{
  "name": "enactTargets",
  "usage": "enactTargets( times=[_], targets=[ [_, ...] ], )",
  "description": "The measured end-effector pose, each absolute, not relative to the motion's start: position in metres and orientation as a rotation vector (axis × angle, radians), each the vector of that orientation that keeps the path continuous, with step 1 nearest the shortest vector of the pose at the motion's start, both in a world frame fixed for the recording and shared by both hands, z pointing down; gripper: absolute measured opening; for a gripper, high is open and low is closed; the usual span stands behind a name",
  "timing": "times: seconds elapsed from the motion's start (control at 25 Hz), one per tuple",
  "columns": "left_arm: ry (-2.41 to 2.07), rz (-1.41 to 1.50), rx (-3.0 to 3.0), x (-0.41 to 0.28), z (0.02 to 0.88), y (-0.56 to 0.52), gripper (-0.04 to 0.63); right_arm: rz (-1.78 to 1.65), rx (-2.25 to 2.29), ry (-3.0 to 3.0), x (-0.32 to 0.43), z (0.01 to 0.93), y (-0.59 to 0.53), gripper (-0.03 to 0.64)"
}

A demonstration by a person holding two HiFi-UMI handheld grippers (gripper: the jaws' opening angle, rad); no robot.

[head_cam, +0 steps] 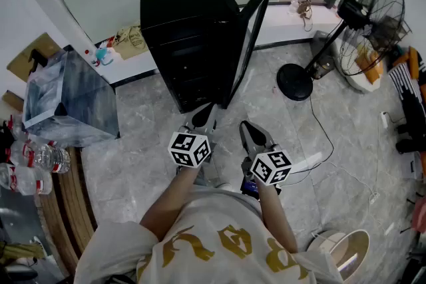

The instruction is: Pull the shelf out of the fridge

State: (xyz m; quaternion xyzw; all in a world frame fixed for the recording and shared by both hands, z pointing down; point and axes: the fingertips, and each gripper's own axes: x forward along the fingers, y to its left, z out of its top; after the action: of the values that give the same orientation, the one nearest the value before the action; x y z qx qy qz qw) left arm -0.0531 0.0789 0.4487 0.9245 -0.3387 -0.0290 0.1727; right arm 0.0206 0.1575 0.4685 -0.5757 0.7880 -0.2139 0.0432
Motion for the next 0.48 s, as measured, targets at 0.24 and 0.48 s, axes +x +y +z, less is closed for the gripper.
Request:
enactTargets(
  times=[0.24, 0.48],
  targets=[
    [-1.000, -0.106, 2.590, -0.055, 0.443, 0.093, 0.112, -0.580, -1.792, 2.451, 0.030, 0.460, 0.176, 0.023],
    [-1.040, -0.222, 2.526, -0.052, 0.433, 0.098, 0.114, -0.504, -1.877, 2.529, 0.044, 0.459, 0.190, 0.023]
  ],
)
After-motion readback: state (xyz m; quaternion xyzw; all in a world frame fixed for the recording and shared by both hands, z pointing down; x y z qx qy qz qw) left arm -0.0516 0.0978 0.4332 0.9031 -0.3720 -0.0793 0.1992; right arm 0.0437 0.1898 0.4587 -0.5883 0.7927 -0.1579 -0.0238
